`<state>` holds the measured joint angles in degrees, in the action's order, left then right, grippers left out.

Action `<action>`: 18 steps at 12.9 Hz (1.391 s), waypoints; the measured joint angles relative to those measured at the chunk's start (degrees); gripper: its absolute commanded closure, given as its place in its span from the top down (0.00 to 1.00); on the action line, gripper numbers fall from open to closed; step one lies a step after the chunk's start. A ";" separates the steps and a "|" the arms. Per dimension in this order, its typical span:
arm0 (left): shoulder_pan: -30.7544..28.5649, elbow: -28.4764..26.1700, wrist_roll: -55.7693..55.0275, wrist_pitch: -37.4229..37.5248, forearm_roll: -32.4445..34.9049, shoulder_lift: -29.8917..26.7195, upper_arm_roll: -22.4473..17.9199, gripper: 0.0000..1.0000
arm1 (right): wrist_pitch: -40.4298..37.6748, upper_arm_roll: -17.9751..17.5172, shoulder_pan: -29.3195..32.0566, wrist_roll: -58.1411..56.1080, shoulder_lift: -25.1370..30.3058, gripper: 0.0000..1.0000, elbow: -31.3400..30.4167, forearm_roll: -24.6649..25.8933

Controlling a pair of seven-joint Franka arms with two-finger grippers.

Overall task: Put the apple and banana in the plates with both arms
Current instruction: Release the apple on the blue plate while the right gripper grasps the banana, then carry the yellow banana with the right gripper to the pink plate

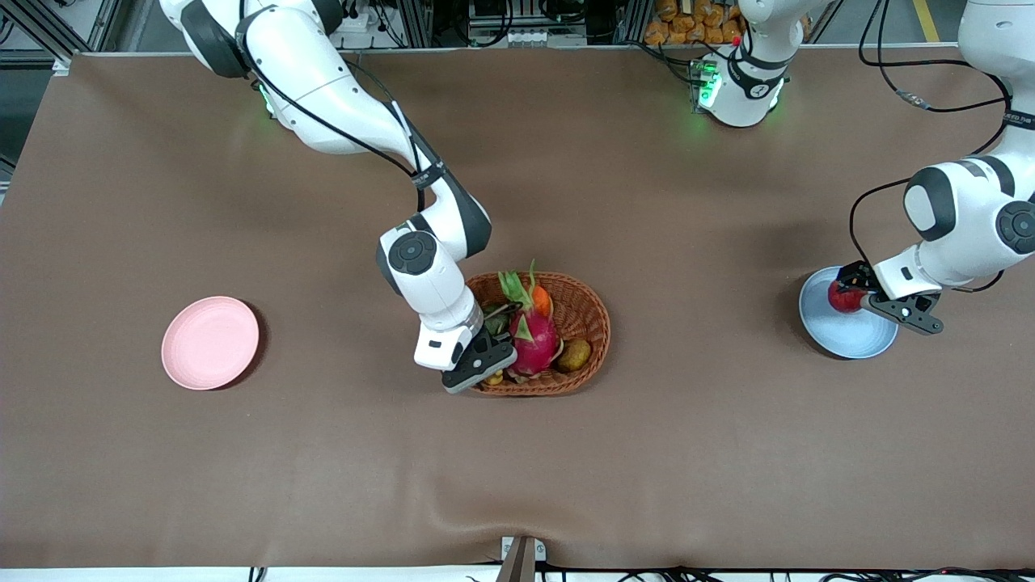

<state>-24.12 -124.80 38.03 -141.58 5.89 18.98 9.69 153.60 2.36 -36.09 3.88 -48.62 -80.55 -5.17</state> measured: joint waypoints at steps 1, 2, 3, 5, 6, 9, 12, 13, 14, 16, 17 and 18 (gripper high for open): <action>0.00 0.13 0.00 0.09 0.00 0.00 0.01 1.00 | -0.01 0.00 -0.01 0.00 -0.01 0.00 -0.01 0.00; 0.00 0.40 0.00 0.62 0.00 0.00 0.02 1.00 | -0.01 -0.05 -0.02 0.00 -0.02 0.00 -0.03 0.01; 0.00 1.32 0.00 2.65 0.00 -0.01 0.06 1.00 | -0.02 -0.09 -0.07 0.00 -0.02 0.00 -0.07 0.02; 0.16 5.75 0.00 10.72 0.00 -0.07 0.35 1.00 | -0.02 -0.09 -0.10 0.00 -0.03 0.00 -0.09 0.05; 0.41 8.40 0.00 14.52 0.00 -0.14 0.53 1.00 | -0.02 -0.08 -0.10 0.00 -0.03 0.00 -0.09 0.06; 0.86 14.20 0.00 20.74 0.00 -0.33 0.91 1.00 | -0.04 -0.04 -0.09 0.01 0.01 0.00 -0.02 0.07; 0.88 18.18 -0.03 23.11 -0.68 -0.41 1.58 1.00 | -2.73 0.38 0.24 0.06 1.39 0.00 0.90 -0.02; 0.88 19.45 -0.03 23.62 -0.77 -0.43 1.70 1.00 | -5.76 0.54 0.49 0.08 2.68 0.00 1.66 -0.04; 0.88 20.49 -0.03 24.03 -0.82 -0.43 1.80 1.00 | -8.80 0.72 0.86 0.10 4.47 0.00 2.25 -0.07; 0.92 21.78 -0.03 24.38 -0.88 -0.41 1.91 1.00 | -14.12 0.94 2.31 0.11 8.49 0.00 2.63 -0.08; 1.00 22.51 -0.03 24.38 -0.90 -0.39 1.96 1.00 | -16.35 1.05 3.59 0.11 10.26 0.00 2.63 -0.07; 1.22 23.27 -0.03 24.41 -0.91 -0.33 2.02 1.00 | -18.25 1.14 5.36 0.08 11.62 0.00 2.61 -0.07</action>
<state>-22.91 -101.54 38.00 -117.17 4.98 18.65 11.71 135.35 3.50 -30.73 3.96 -37.00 -77.94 -5.24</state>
